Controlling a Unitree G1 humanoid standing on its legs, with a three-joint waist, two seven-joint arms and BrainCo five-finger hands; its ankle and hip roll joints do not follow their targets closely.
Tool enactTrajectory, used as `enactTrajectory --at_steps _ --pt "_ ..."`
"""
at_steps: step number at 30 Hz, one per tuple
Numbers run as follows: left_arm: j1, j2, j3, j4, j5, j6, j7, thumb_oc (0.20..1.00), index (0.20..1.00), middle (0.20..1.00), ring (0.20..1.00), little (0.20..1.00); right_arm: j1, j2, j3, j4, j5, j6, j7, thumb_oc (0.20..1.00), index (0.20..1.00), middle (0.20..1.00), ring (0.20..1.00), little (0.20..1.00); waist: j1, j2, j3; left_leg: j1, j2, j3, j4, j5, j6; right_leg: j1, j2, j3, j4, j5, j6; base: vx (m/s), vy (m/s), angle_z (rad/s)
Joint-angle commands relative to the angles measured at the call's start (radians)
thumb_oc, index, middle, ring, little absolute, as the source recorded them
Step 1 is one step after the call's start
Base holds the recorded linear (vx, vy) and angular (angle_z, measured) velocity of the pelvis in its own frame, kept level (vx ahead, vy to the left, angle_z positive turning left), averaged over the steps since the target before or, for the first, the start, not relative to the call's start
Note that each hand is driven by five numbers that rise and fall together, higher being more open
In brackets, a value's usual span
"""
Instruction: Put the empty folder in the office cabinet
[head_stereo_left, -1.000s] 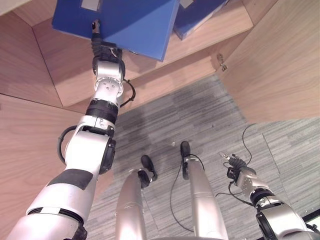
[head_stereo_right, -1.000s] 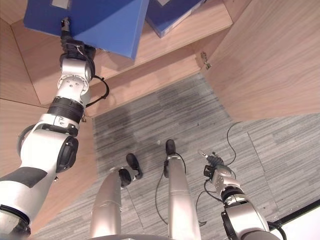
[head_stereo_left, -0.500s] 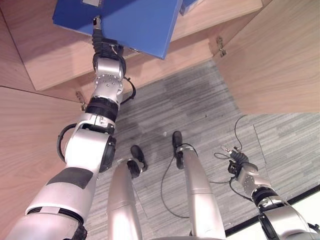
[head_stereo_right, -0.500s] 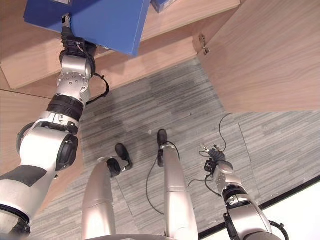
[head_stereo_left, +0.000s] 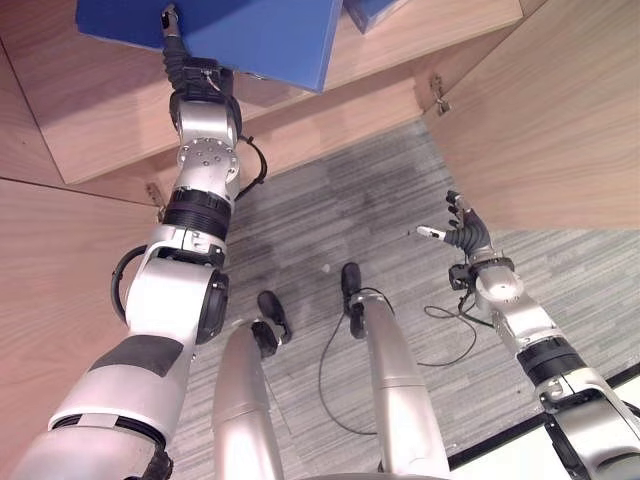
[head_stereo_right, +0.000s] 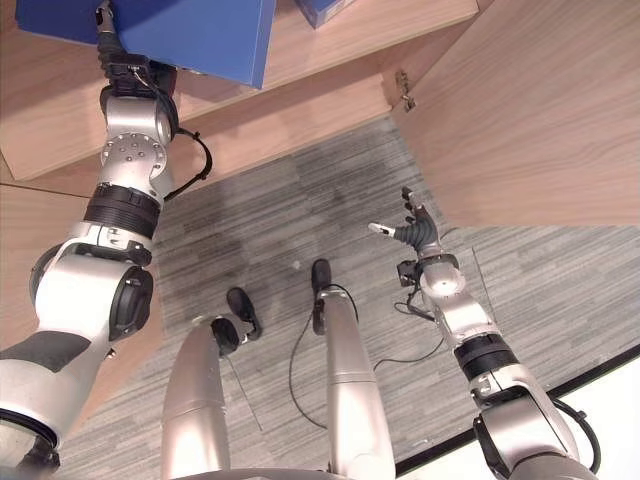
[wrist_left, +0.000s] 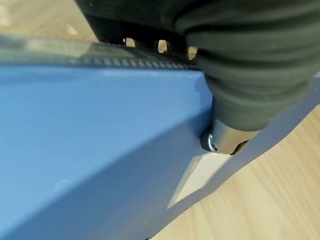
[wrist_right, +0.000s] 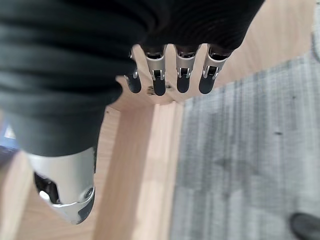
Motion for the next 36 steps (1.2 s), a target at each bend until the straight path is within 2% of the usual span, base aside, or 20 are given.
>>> enactTrajectory --at_steps 1,4,9,18,19,20,21,22,27,36 --pt "-0.063 0.068 0.039 -0.035 -0.024 -0.076 -0.032 0.2 0.2 0.2 0.2 0.2 0.118 -0.025 -0.079 0.071 0.009 0.004 -0.003 1.0 1.0 1.0 1.0 1.0 -0.006 0.01 -0.083 0.017 0.029 -0.095 0.015 -0.097 -0.029 0.075 -0.05 -0.084 -0.085 -0.044 0.048 0.04 -0.025 -0.02" --pt "-0.053 0.094 0.057 -0.023 -0.02 -0.084 -0.024 0.2 0.2 0.2 0.2 0.2 0.146 -0.02 -0.117 0.125 0.033 0.005 -0.007 1.0 1.0 1.0 1.0 1.0 -0.002 0.002 -0.082 0.018 0.029 -0.095 0.015 -0.1 -0.028 0.074 -0.047 -0.085 -0.091 -0.041 0.049 0.01 -0.007 -0.01" --pt "-0.027 0.092 0.09 -0.003 -0.015 -0.08 -0.019 0.2 0.2 0.2 0.2 0.2 0.141 -0.018 -0.141 0.156 0.05 -0.002 -0.018 1.0 1.0 1.0 1.0 1.0 0.001 -0.008 -0.08 0.021 0.029 -0.096 0.012 -0.102 -0.028 0.076 -0.045 -0.089 -0.097 -0.039 0.044 0.0 0.0 0.0" --pt "-0.004 0.083 0.103 -0.004 -0.012 -0.071 -0.03 0.2 0.2 0.2 0.2 0.2 0.127 -0.023 -0.133 0.166 0.064 -0.008 -0.017 1.0 1.0 1.0 1.0 1.0 -0.003 -0.02 -0.069 0.03 0.041 -0.101 0.021 -0.107 -0.025 0.097 -0.032 -0.1 -0.113 -0.032 0.046 0.0 0.0 0.0" --pt "-0.009 0.089 0.098 0.003 -0.007 -0.068 -0.031 0.307 0.307 0.307 0.307 0.307 0.128 -0.023 -0.133 0.169 0.067 -0.01 -0.015 1.0 1.0 1.0 1.0 1.0 -0.003 -0.021 -0.07 0.03 0.042 -0.103 0.022 -0.107 -0.025 0.098 -0.032 -0.101 -0.112 -0.033 0.046 0.0 0.0 0.0" --pt "-0.014 0.096 0.094 0.007 -0.001 -0.065 -0.033 0.307 0.307 0.307 0.307 0.307 0.129 -0.025 -0.133 0.171 0.067 -0.01 -0.014 1.0 1.0 1.0 1.0 1.0 -0.003 -0.021 -0.071 0.03 0.042 -0.103 0.022 -0.108 -0.024 0.098 -0.031 -0.101 -0.113 -0.033 0.046 0.0 0.0 0.0" --pt "-0.018 0.098 0.094 0.011 -0.001 -0.064 -0.034 0.793 0.793 0.793 0.793 0.793 0.128 -0.024 -0.133 0.172 0.067 -0.01 -0.014 1.0 1.0 1.0 1.0 1.0 -0.004 -0.021 -0.071 0.03 0.043 -0.103 0.022 -0.109 -0.024 0.097 -0.031 -0.102 -0.113 -0.033 0.046 0.0 0.0 0.0" --pt "-0.029 0.104 0.091 0.01 0.008 -0.066 -0.031 1.0 1.0 1.0 1.0 1.0 0.135 -0.025 -0.135 0.168 0.063 -0.009 -0.012 1.0 1.0 1.0 1.0 1.0 -0.006 -0.023 -0.072 0.03 0.041 -0.103 0.021 -0.111 -0.024 0.097 -0.032 -0.102 -0.115 -0.032 0.046 0.0 0.0 0.0" --pt "-0.073 0.149 0.076 0.058 0.054 -0.05 -0.022 1.0 1.0 1.0 1.0 1.0 0.14 -0.032 -0.131 0.169 0.054 -0.01 -0.01 1.0 1.0 1.0 1.0 1.0 -0.005 -0.02 -0.075 0.034 0.035 -0.101 0.015 -0.109 -0.024 0.097 -0.036 -0.103 -0.118 -0.03 0.042 0.0 0.0 0.0" --pt "-0.1 0.174 0.063 0.146 0.136 -0.008 -0.017 1.0 1.0 1.0 1.0 1.0 0.144 -0.037 -0.12 0.173 0.049 -0.011 0.002 1.0 1.0 1.0 1.0 1.0 -0.009 -0.018 -0.088 0.038 0.034 -0.099 0.004 -0.104 -0.025 0.097 -0.039 -0.105 -0.125 -0.026 0.041 0.0 0.0 0.0"
